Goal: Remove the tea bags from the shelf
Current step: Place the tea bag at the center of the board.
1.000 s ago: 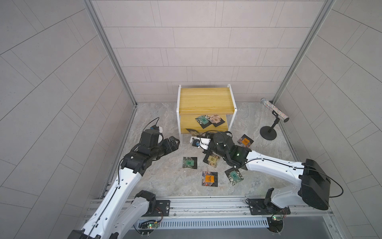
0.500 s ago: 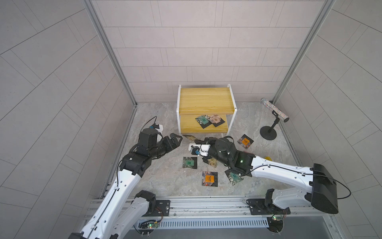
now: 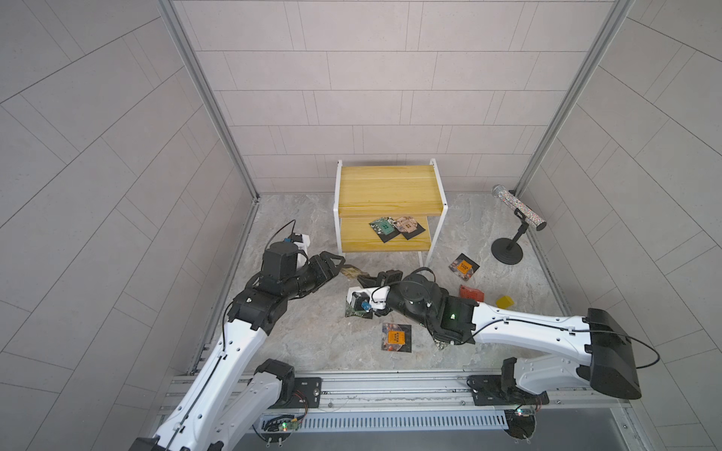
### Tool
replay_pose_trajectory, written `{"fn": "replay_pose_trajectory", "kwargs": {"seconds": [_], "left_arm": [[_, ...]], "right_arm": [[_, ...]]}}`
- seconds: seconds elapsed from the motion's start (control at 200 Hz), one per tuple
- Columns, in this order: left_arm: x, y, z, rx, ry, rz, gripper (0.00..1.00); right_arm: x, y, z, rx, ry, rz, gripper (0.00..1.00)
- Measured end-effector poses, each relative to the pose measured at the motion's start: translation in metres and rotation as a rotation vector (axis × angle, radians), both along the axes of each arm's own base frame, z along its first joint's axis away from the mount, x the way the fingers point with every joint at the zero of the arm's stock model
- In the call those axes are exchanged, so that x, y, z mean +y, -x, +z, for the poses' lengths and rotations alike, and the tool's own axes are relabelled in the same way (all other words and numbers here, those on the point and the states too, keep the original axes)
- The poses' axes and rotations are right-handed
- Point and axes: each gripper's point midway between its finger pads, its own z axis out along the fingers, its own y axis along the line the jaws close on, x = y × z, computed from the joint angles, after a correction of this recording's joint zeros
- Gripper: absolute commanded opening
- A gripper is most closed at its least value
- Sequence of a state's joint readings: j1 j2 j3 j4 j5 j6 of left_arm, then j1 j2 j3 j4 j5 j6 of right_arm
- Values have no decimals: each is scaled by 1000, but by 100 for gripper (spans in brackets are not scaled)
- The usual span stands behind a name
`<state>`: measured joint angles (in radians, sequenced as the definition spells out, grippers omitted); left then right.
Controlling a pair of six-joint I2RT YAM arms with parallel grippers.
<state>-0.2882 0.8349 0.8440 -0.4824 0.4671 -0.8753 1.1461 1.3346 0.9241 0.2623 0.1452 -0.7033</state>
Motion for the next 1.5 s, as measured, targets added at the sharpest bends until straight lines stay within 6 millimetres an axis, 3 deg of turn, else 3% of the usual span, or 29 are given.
{"fn": "replay_pose_trajectory", "kwargs": {"seconds": [0.1,0.245,0.4,0.48,0.63,0.746,0.941,1.096,1.356,1.501], "left_arm": [[0,0,0,-1,4,0,43],[1,-2,1,-4,6,12,17],[2,-4,2,-17,-3,13,2],[2,-5,2,-20,-5,17,0],[4,-5,0,-20,-18,26,0],[11,-6,-6,-9,-55,53,0],[31,-7,-20,23,-134,123,0],[43,-10,-32,36,-188,166,0],[54,-13,-91,158,-271,190,0],[56,-19,-112,201,-299,202,1]], "right_arm": [[3,4,-2,0,4,9,0],[4,4,-4,1,10,5,0],[3,3,-4,-1,11,-2,0],[3,3,-4,-1,11,-5,1],[2,2,-4,-5,13,-13,24],[-1,-1,-10,9,10,-35,33],[-20,-3,-32,45,37,-88,35],[-43,-2,-30,56,4,-139,35],[-77,2,-28,94,-79,-222,35],[-90,3,-32,111,-98,-256,35]]}}
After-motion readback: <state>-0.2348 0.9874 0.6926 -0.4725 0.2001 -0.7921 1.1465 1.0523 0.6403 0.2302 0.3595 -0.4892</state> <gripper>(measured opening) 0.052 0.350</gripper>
